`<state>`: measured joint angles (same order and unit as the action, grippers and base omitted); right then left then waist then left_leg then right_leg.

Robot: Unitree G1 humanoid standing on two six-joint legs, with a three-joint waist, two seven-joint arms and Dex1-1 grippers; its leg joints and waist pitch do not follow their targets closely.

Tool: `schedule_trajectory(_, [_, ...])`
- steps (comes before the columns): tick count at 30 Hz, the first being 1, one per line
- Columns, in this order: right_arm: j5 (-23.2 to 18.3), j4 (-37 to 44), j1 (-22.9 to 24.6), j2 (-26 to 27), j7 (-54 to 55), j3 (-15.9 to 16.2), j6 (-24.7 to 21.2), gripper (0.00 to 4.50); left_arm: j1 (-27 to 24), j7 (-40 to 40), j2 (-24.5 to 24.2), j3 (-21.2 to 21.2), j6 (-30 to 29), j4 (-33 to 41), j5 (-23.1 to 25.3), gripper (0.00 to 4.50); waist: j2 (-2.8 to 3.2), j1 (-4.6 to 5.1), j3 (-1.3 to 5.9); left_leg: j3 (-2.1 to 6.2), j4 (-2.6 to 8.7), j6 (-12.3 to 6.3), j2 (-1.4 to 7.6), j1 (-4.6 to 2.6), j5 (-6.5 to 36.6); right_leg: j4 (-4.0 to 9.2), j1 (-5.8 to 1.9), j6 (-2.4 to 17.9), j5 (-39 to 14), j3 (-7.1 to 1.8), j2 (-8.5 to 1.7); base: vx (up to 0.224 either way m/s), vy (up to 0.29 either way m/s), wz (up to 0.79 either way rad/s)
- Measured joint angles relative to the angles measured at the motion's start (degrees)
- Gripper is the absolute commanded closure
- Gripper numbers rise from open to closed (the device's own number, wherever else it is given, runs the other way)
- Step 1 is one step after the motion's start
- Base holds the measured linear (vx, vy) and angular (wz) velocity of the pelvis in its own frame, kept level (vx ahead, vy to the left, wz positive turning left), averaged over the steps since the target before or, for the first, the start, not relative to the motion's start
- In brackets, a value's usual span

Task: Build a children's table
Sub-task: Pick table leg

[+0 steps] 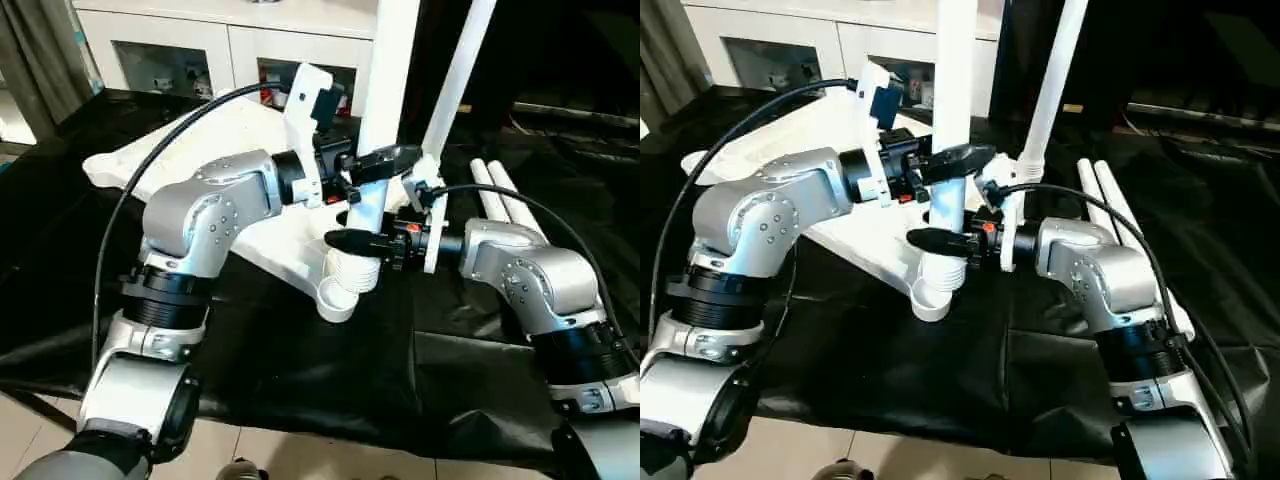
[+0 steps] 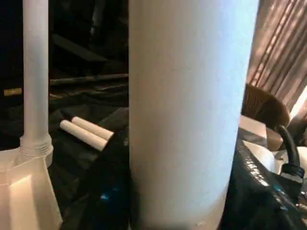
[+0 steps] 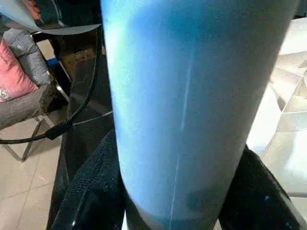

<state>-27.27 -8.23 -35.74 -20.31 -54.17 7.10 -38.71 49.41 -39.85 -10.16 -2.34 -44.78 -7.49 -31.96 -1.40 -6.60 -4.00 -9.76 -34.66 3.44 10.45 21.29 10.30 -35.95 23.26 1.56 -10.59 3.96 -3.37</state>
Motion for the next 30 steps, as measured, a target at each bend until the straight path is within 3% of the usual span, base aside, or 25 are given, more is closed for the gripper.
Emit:
schedule_trajectory(2, [-0.01,-0.08,0.01,0.64,0.79,-0.42,0.01,2.61,0.00,0.05,0.84,1.64,0.27,-0.09,-1.45,1.88,0.00,-0.01,0.00,0.00,0.00,0.00,0.00,0.00,0.00,0.00,0.00,0.01,0.00,0.00,0.00,0.000,0.000,0.00])
schedule_trajectory(3, [-0.17,-0.08,0.03,1.34,1.31,-1.05,0.10,2.61,-0.02,0.14,1.47,2.78,0.84,-0.27,-2.11,1.59,0.00,0.01,0.00,0.00,0.00,0.00,0.00,0.00,0.00,0.00,0.00,0.01,0.00,0.00,0.00,0.000,0.000,0.00])
schedule_trajectory(7, [-1.32,-0.37,0.04,2.80,3.91,-3.82,0.36,2.61,-0.02,3.05,5.41,7.93,5.50,-0.90,-4.67,1.44,0.00,-0.02,0.00,0.00,-0.01,0.00,0.00,0.01,0.00,0.00,0.00,0.02,0.01,0.00,0.00,0.000,0.000,0.00])
schedule_trajectory(13, [-6.69,-0.67,0.14,7.19,8.92,-11.31,0.59,2.61,-0.48,6.62,13.07,20.59,10.00,-3.19,-16.73,1.42,0.02,-0.10,0.01,0.01,-0.04,-0.01,0.00,0.03,0.01,0.01,0.00,0.05,0.03,0.01,0.00,0.000,0.000,0.00])
schedule_trajectory(17, [-5.70,-0.91,0.34,7.40,14.48,-14.59,2.70,2.61,-2.84,5.59,11.05,22.08,11.67,-4.71,-17.27,1.42,0.08,-0.01,0.05,0.01,-0.02,0.01,0.00,0.00,-0.01,0.00,0.00,0.03,0.04,0.02,0.01,0.000,0.000,0.00])
schedule_trajectory(20, [-1.17,-1.42,2.14,5.28,16.73,-13.66,5.22,2.61,-4.75,-0.12,1.49,11.27,15.15,-7.13,-4.65,1.42,0.09,0.00,0.05,0.01,0.07,0.04,0.01,-0.12,-0.02,0.09,-0.08,-0.14,-0.01,0.01,0.01,0.000,0.000,0.00])
schedule_trajectory(22, [0.83,-2.01,4.01,4.66,17.88,-13.31,5.56,2.61,-5.81,-6.07,-6.69,0.62,19.93,-9.81,5.68,1.42,0.16,0.01,0.09,0.01,0.17,0.07,0.00,-0.16,-0.04,0.18,-0.10,-0.43,-0.14,-0.01,0.02,0.000,0.000,0.00])
schedule_trajectory(23, [1.53,-1.98,5.52,4.20,18.47,-13.02,5.55,2.61,-6.64,-11.04,-11.79,-6.72,23.78,-12.22,12.30,1.42,0.34,0.02,0.12,0.01,0.24,0.07,-0.02,-0.18,-0.03,0.30,-0.13,-0.54,-0.12,-0.03,0.02,0.000,0.000,0.00])
schedule_trajectory(24, [2.12,-1.95,6.49,3.80,18.78,-12.83,5.54,2.61,-7.43,-14.67,-14.57,-10.99,26.07,-14.31,16.20,1.42,0.45,0.12,0.11,-0.01,0.28,0.08,-0.04,-0.16,-0.03,0.35,-0.12,-0.56,-0.08,-0.05,0.02,0.000,0.000,0.00])
schedule_trajectory(26, [2.42,-1.98,7.60,3.31,19.05,-12.77,5.41,2.61,-9.26,-20.84,-17.19,-15.98,27.53,-18.00,19.90,1.42,0.62,0.30,0.00,-0.04,0.29,0.09,-0.04,-0.05,-0.03,0.36,-0.02,-0.21,0.14,-0.08,0.01,0.000,0.000,0.00])
schedule_trajectory(30, [2.65,-0.73,7.63,2.90,19.03,-12.09,5.37,2.61,-8.30,-29.07,-19.07,-20.40,28.05,-20.44,22.18,1.42,0.82,0.35,-0.01,-0.05,0.29,0.14,-0.02,-0.07,-0.06,0.22,0.04,-0.14,0.15,-0.06,0.01,0.000,0.000,0.00])
